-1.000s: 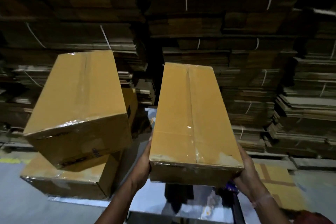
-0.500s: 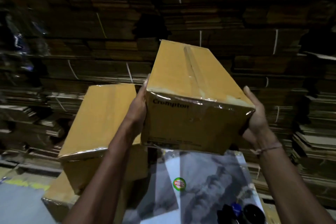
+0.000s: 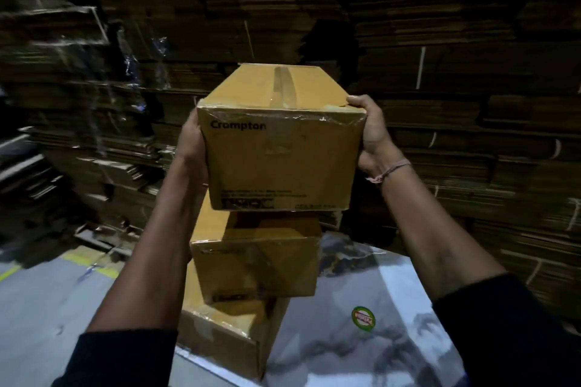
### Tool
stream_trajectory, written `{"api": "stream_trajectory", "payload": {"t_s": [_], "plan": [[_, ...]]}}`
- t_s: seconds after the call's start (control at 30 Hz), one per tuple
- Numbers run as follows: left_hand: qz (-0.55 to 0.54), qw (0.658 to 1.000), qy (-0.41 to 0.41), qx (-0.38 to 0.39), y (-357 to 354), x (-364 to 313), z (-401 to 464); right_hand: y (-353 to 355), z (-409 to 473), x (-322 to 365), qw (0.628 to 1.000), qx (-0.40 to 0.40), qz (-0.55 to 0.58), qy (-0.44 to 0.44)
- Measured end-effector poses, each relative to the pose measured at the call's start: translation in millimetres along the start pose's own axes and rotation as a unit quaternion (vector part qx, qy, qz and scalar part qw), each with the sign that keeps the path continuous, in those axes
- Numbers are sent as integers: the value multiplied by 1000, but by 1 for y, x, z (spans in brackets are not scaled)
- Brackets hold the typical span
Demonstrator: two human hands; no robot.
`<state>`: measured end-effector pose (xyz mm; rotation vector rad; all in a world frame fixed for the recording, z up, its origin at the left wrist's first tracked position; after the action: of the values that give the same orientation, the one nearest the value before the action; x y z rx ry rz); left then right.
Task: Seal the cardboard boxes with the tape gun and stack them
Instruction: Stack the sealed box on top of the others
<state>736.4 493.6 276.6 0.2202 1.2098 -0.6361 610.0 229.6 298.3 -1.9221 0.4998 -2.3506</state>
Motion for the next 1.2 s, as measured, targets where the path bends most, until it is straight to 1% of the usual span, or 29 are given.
{"api": "stream_trajectory", "payload": {"t_s": [0.07,0.23,0.3,0.37,0.47,0.57,0.7,0.8,0.9,0.97,1.13,1.2], "plan": [[1,1000,5,1,18,7,0,-8,13,-17,1000,4,6,-12],[2,999,10,-31,43,35,-6,-15,30,-60,999,-7,-1,-35],[-19,999,33,-27,46,41,-8,-15,33,-66,1000,-4,-2,-28],[-34,998,49,-11,45,44,-7,-13,33,-67,1000,-2,-2,-16],[-51,998,42,19,38,40,-7,-10,32,-68,1000,-6,3,-10],[-33,998,25,46,37,37,-4,-11,29,-68,1000,-16,0,-14],[6,998,-1,59,49,33,1,-18,28,-61,1000,-11,19,-22],[-6,997,0,83,61,31,4,-27,27,-54,1000,5,30,-4],[-11,994,0,111,66,35,2,-32,24,-64,999,8,40,-4],[-5,994,-2,112,67,41,0,-31,21,-73,999,0,47,-9],[8,997,2,74,61,38,-4,-27,20,-74,999,-4,37,-3],[9,997,-3,77,63,38,-4,-28,19,-74,999,-3,36,3]]}}
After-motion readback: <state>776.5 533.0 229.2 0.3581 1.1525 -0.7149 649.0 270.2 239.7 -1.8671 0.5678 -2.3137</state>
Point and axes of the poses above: each hand's wrist, its own z-axis towards the middle knuckle, its own y-axis out of the back of the hand, x = y × z, the point moved 3 cm from there along z, towards the middle knuckle, and after that the axes turned 13 degrees about x, right-handed, at the moved point
